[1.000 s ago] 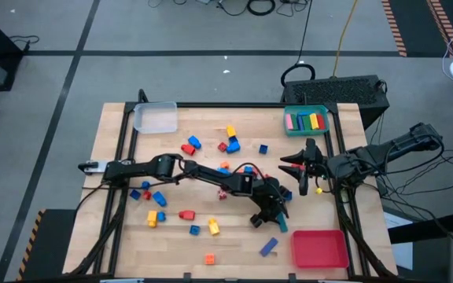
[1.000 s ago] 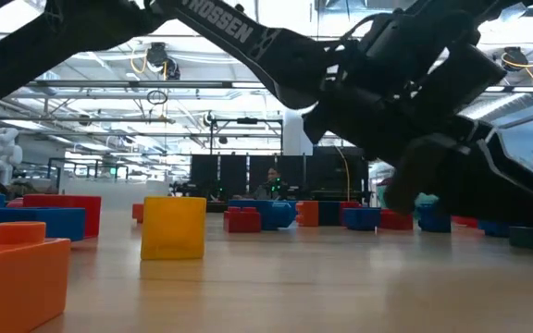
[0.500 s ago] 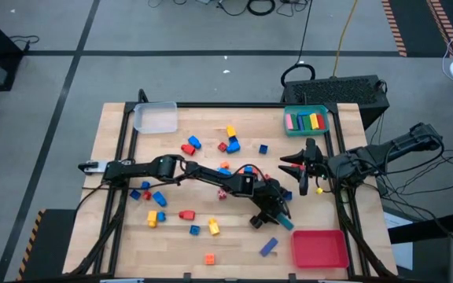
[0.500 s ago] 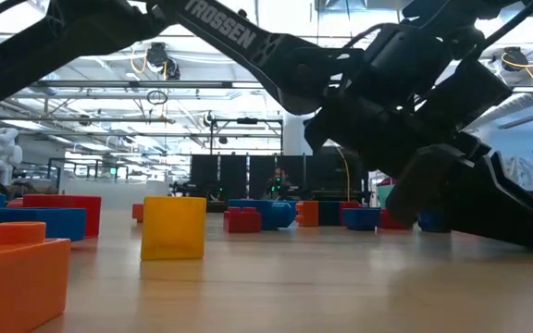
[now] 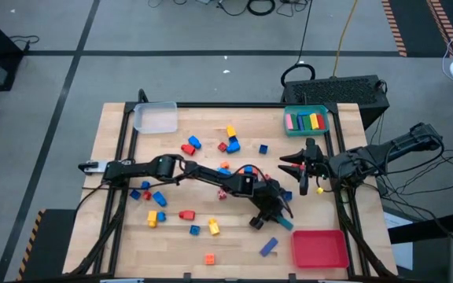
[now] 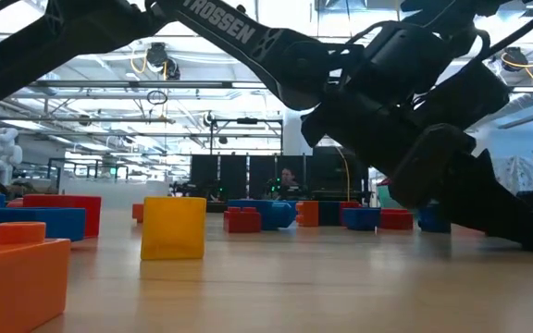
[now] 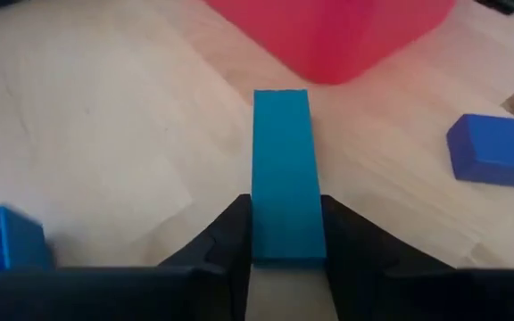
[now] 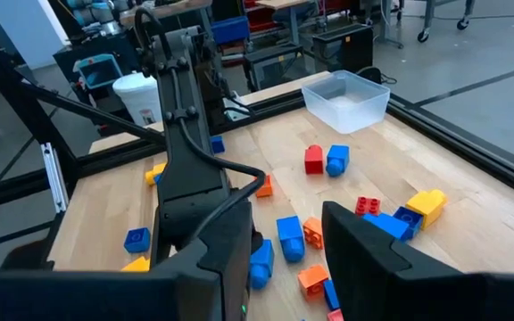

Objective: Sort blocks by size
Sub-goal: Put the blue block into the blue bin

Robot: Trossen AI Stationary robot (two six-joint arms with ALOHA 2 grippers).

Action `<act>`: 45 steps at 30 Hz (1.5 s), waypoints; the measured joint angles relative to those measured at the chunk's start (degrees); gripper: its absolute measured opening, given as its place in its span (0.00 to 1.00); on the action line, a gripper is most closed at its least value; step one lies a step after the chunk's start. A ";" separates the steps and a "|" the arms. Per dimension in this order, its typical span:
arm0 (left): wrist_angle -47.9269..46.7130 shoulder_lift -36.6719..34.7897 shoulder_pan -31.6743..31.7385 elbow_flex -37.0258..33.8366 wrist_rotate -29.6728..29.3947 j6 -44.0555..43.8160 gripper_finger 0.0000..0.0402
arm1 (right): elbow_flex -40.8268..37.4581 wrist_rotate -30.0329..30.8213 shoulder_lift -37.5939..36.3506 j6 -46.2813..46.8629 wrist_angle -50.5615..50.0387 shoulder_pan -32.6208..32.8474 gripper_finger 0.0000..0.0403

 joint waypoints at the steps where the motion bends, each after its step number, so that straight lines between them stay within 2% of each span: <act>1: -0.48 -0.46 0.02 -0.09 -0.32 -0.88 0.27 | 0.00 -0.01 0.00 0.03 -0.22 0.00 0.30; 4: -3.56 -2.00 0.36 -0.21 -2.20 -2.97 0.27 | 0.00 -0.14 0.00 0.03 -1.70 0.00 0.30; 7: -8.30 -4.13 0.44 -0.26 -7.66 -3.69 0.27 | 0.00 -0.28 -0.22 1.16 -4.73 0.22 0.30; 10: -13.09 -6.37 0.41 -0.28 -12.82 -3.75 0.27 | 0.00 -0.30 -1.26 5.39 -9.98 0.22 0.30; 17: -17.35 -9.76 -1.57 -0.28 -19.24 -3.04 0.27 | -0.02 -0.76 -3.01 17.24 -24.94 0.15 0.30; 20: -17.77 -11.11 -2.90 -0.22 -21.98 -2.50 0.27 | -0.02 -4.09 -2.70 20.42 -28.89 0.15 0.30; 28: -17.78 -13.93 -7.53 -0.12 -33.92 1.96 0.27 | -0.02 -16.31 0.40 22.36 -28.76 0.17 0.30; 35: -16.89 -13.80 -10.17 -0.11 -45.36 6.00 0.27 | -0.02 -19.92 5.38 22.55 -26.24 0.61 0.30; 41: -16.81 -13.81 -10.38 -0.11 -51.29 6.44 0.27 | -0.02 -25.58 12.57 20.27 -18.93 1.90 0.30; 45: -16.77 -13.81 -10.43 -0.11 -51.47 7.33 0.27 | -0.02 -25.95 15.72 19.15 -17.05 2.05 0.30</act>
